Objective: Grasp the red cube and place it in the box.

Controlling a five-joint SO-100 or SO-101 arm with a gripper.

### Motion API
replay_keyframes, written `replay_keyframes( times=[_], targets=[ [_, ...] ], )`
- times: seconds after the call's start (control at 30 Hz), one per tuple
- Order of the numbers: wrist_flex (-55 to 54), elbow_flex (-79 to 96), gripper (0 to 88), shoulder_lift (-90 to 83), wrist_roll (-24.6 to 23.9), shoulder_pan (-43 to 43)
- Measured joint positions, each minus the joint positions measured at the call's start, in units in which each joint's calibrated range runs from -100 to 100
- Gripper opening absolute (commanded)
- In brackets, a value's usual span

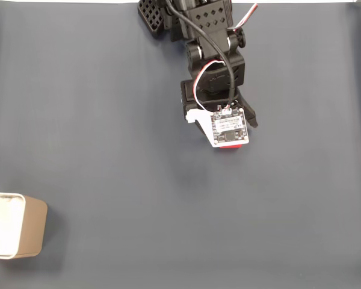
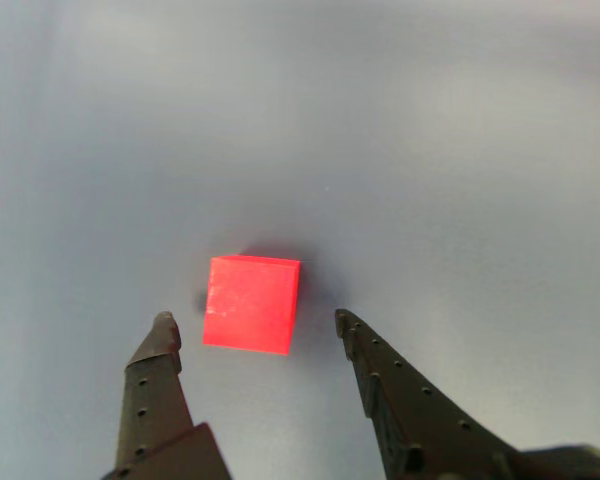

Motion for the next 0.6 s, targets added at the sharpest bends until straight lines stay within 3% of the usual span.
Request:
replay_keyframes(
  times=[0.6],
  targets=[
    [-1.83,-1.45,35.8,2.08,0.05,-2.67]
  ],
)
